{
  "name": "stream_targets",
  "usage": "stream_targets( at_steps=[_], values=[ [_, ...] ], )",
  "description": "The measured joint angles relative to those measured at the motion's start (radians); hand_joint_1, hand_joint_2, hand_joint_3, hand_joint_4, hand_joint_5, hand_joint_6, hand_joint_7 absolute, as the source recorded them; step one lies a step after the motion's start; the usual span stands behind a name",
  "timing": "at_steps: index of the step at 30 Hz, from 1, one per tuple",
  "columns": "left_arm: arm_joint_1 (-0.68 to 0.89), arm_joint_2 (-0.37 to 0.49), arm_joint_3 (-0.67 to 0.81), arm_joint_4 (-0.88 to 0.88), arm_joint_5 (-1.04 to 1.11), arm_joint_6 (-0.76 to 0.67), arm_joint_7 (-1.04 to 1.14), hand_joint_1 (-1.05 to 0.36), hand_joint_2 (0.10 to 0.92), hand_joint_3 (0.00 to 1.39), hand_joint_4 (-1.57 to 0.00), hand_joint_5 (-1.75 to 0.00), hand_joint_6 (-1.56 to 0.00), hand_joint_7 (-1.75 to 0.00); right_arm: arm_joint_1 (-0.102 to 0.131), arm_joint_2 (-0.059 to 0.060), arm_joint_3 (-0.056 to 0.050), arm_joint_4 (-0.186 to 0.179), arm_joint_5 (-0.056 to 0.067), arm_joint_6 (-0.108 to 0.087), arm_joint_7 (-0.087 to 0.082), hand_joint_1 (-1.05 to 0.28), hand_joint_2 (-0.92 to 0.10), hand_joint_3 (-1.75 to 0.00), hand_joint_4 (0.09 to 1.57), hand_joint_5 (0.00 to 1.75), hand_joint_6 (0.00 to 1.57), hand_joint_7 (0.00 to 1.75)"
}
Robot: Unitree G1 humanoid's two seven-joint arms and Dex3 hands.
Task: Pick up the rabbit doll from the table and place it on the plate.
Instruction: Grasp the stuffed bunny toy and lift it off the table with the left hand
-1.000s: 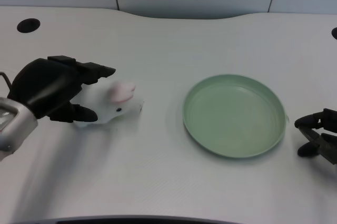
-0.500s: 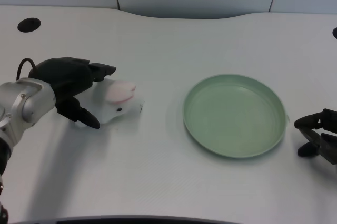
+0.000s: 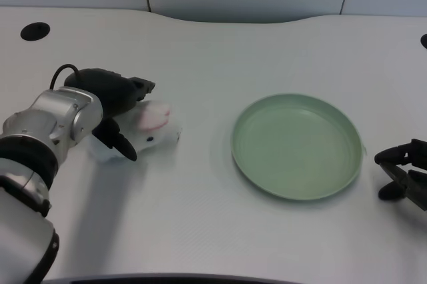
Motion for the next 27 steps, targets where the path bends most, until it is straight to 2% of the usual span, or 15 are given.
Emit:
stream_targets(
  at_steps=[7, 13, 18, 20, 23, 27],
  values=[
    [-0.006, -0.017, -0.055, 0.04, 0.021, 0.051, 0.015, -1.0, 0.905, 0.01, -0.03, -0.01, -0.02, -0.01, 0.018, 0.0, -0.003, -0.03, 0.002, 0.014, 0.002, -0.79, -0.92, -0.08, 0.92, 1.05, 0.83, 0.91],
    [-0.005, -0.027, -0.081, 0.051, 0.034, 0.071, 0.042, -0.98, 0.89, 0.0, -0.06, -0.03, -0.03, -0.01, 0.019, 0.0, -0.008, -0.03, 0.002, 0.014, 0.01, -0.79, -0.92, -0.07, 0.93, 1.04, 0.82, 0.91],
    [-0.006, -0.028, -0.085, 0.052, 0.034, 0.072, 0.047, -0.98, 0.89, 0.0, -0.06, -0.03, -0.04, -0.01, 0.019, 0.0, -0.009, -0.03, 0.002, 0.014, 0.011, -0.79, -0.92, -0.07, 0.93, 1.04, 0.82, 0.91],
    [-0.004, -0.029, -0.091, 0.056, 0.036, 0.072, 0.065, -0.91, 0.862, 0.0, -0.14, -0.07, -0.08, -0.03, 0.021, 0.0, -0.009, -0.032, 0.002, 0.014, 0.01, -0.78, -0.92, -0.08, 0.94, 1.04, 0.82, 0.91],
    [0.021, -0.033, -0.089, 0.063, 0.033, 0.068, 0.129, -0.73, 0.844, 0.0, -0.25, -0.11, -0.2, -0.06, 0.032, 0.0, -0.009, -0.045, 0.001, 0.01, 0.011, -0.78, -0.92, -0.09, 0.94, 1.04, 0.82, 0.91],
    [0.041, -0.045, -0.087, 0.07, 0.032, 0.063, 0.196, -0.58, 0.874, 0.01, -0.43, -0.18, -0.52, -0.12, 0.04, 0.0, -0.009, -0.052, 0.001, 0.008, 0.013, -0.79, -0.92, -0.09, 0.95, 1.04, 0.82, 0.91]
  ],
)
